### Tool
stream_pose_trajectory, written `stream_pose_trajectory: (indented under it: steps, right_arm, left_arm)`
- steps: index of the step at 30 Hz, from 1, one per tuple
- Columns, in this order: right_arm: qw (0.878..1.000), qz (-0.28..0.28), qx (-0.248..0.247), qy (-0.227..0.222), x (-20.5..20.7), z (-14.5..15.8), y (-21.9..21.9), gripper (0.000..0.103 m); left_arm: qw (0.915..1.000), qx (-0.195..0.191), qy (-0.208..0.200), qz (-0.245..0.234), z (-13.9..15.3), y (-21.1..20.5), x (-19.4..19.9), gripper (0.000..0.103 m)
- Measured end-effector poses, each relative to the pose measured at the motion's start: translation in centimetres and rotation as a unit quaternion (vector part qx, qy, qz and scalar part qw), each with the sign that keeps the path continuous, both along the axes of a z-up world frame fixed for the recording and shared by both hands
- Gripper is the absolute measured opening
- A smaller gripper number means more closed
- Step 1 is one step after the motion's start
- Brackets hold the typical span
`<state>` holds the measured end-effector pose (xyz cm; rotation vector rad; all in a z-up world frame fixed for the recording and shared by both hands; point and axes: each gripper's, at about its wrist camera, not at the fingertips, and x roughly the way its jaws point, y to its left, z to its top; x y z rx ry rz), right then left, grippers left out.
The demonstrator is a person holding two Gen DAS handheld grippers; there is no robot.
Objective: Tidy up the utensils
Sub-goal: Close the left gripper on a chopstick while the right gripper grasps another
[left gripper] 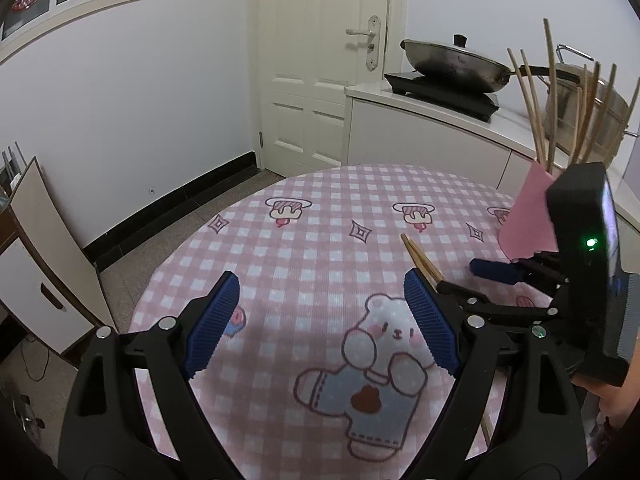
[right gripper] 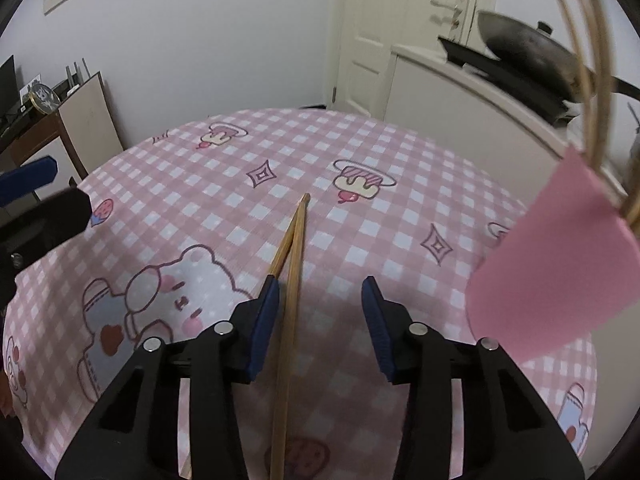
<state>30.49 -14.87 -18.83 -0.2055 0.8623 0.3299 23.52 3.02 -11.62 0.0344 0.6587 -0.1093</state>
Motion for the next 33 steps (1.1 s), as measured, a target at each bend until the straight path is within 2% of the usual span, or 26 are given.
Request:
stream_pose_trajectory:
  steps: [2,6,14,19,22,24,26,28,30,32,33]
  right_arm:
    - [1.000,0.002,0.003,0.004,0.4,0.0,0.0,0.032]
    - [1.000,0.002,-0.001,0.005,1.0,0.0,-0.1,0.007]
    - [0.999,-0.024,0.023,0.008,0.4,0.0,-3.1,0.006]
    - [0.999,-0.032,0.042,0.011,-0.3,0.1,-4.3,0.006]
    - [0.998,-0.036,0.050,0.010,-0.6,0.2,-5.0,0.006]
    - [0.998,-0.036,0.055,0.013,-0.6,0.1,-5.2,0.006]
    - [0.997,-0.037,0.060,0.014,-0.6,0.1,-5.3,0.006]
    - [0.997,-0.037,0.063,0.015,-0.6,0.1,-5.3,0.006]
    - [0.997,-0.035,0.062,0.016,-0.6,0.1,-5.3,0.006]
    - [0.997,-0.034,0.061,0.016,-0.6,0.1,-5.3,0.006]
    - [0.998,-0.033,0.059,0.016,-0.5,0.1,-5.2,0.006]
  left_arm:
    - [0.9999,-0.002,0.009,-0.008,-0.1,-0.3,0.7,0.083]
    - [0.9992,-0.013,0.033,-0.020,-0.4,-1.0,2.2,0.083]
    - [0.9945,-0.032,0.087,-0.047,-1.7,-4.0,4.6,0.083]
    - [0.9882,-0.053,0.136,-0.046,-3.4,-5.2,6.3,0.083]
    - [0.9856,-0.053,0.155,-0.042,-4.1,-5.8,7.1,0.083]
    - [0.9845,-0.049,0.163,-0.042,-4.5,-6.3,7.4,0.076]
    - [0.9823,-0.047,0.176,-0.045,-5.0,-6.7,7.8,0.064]
    - [0.9833,-0.030,0.175,-0.041,-5.4,-7.5,8.1,0.060]
    - [0.9843,-0.010,0.172,-0.038,-5.5,-8.0,8.3,0.053]
    - [0.9854,0.000,0.167,-0.035,-5.5,-8.4,8.5,0.033]
    - [0.9857,0.002,0.165,-0.035,-5.6,-8.5,8.6,0.030]
